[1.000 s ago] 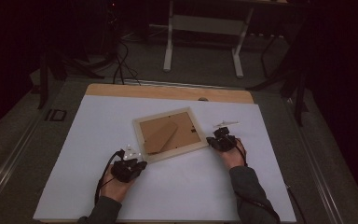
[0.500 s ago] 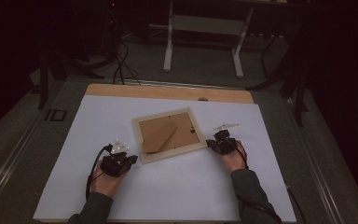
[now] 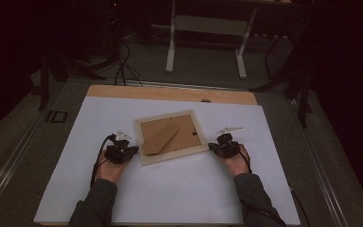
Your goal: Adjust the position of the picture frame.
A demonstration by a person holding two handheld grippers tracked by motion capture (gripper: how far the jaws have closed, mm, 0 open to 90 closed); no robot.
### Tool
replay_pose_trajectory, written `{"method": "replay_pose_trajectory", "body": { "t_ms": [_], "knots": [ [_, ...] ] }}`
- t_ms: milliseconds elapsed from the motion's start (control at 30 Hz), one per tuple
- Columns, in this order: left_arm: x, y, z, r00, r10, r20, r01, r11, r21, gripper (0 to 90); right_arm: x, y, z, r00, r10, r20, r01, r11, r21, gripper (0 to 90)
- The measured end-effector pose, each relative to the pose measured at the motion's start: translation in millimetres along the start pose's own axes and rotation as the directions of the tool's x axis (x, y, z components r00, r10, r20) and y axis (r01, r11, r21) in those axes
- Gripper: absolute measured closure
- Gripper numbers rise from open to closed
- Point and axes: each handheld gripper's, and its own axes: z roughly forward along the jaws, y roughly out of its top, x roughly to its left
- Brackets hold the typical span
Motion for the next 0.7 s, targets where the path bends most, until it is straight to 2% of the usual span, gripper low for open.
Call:
{"method": "replay_pose_trajectory", "body": {
  "t_ms": [33, 67, 233, 400, 533, 700],
  "knots": [
    [0.6, 1.5, 0.9, 1.0000, 0.003, -0.009, -0.003, 1.0000, 0.001, 90.0, 0.3, -0.5, -0.2, 1.0000, 0.001, -0.001, -0.001, 1.000, -0.002, 89.6],
    [1.5, 2.5, 1.5, 0.9999, -0.009, -0.006, 0.009, 1.0000, -0.001, 90.0, 0.2, -1.0, -0.5, 1.0000, -0.003, -0.001, 0.003, 1.000, -0.003, 89.6],
    [7.9, 4.5, 2.8, 0.9998, -0.007, 0.019, 0.007, 1.0000, -0.005, 90.0, 0.1, -3.9, -2.7, 0.9999, 0.010, -0.013, -0.010, 1.000, -0.004, 89.7],
    [13.1, 6.6, 5.8, 0.9990, -0.022, 0.040, 0.023, 0.9996, -0.014, 90.0, 0.7, -7.7, -4.9, 0.9997, 0.016, -0.017, -0.016, 1.000, -0.012, 89.7],
    [12.8, 11.1, 8.6, 0.9996, -0.009, 0.028, 0.009, 0.9999, -0.008, 90.0, 2.2, -10.3, -7.2, 0.9998, 0.011, -0.014, -0.011, 1.000, -0.012, 89.7],
    [11.9, 15.6, 13.1, 0.9996, -0.016, 0.022, 0.017, 0.9998, -0.010, 90.0, 2.3, -16.5, -11.0, 0.9996, 0.017, -0.025, -0.017, 1.000, -0.024, 89.7]
  ]
}}
